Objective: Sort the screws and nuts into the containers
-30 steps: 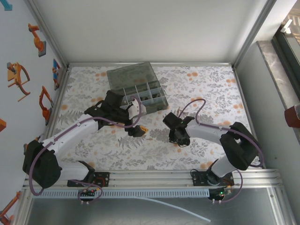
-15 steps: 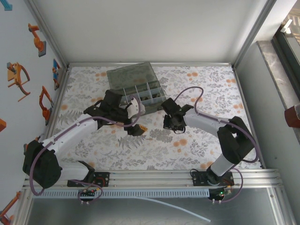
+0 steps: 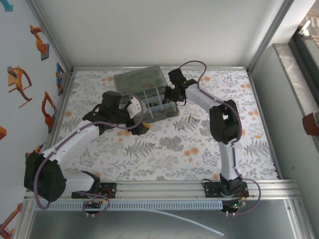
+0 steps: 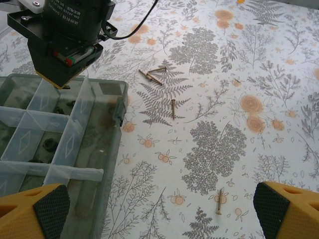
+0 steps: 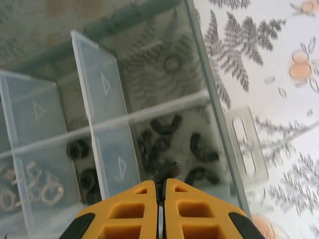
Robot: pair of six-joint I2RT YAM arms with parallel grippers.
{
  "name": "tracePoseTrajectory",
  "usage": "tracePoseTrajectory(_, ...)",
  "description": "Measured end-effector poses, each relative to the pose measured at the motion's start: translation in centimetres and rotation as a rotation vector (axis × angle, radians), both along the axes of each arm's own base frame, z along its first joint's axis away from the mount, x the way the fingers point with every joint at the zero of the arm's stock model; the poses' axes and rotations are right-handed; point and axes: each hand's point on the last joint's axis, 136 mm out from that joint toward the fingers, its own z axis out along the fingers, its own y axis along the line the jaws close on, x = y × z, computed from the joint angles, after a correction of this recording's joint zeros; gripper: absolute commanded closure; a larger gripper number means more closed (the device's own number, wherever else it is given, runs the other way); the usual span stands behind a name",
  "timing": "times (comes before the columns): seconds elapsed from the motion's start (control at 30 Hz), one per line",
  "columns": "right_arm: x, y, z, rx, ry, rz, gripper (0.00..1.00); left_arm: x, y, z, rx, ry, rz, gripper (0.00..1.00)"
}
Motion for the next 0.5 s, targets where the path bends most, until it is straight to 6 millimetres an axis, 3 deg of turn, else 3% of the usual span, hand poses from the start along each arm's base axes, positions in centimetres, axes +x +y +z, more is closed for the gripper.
tracePoseTrajectory(0.1, 1.7, 0.1, -0.5, 0.006, -0.002, 0.006, 0.92, 0.3, 0.3, 0.0, 0.003, -0.010, 0.016, 0.03)
tracePoseTrajectory(0.2, 2.0, 0.3, -0.9, 0.001, 0.005, 0.022, 0.83, 0.5, 0.6, 0.2, 0.003, -0.017, 0.026, 0.03)
tracePoseTrajectory(0.37, 1.8, 0.3, -1.1, -0.010, 0.011, 0.039, 0.68, 0.5, 0.6, 0.2, 0.005, -0.019, 0.030, 0.03)
tracePoseTrajectory(0.5, 0.6, -0.8, -0.8, -0.036, 0.003, 0.039, 0.62, 0.5, 0.6, 0.2, 0.002, -0.017, 0.027, 0.03)
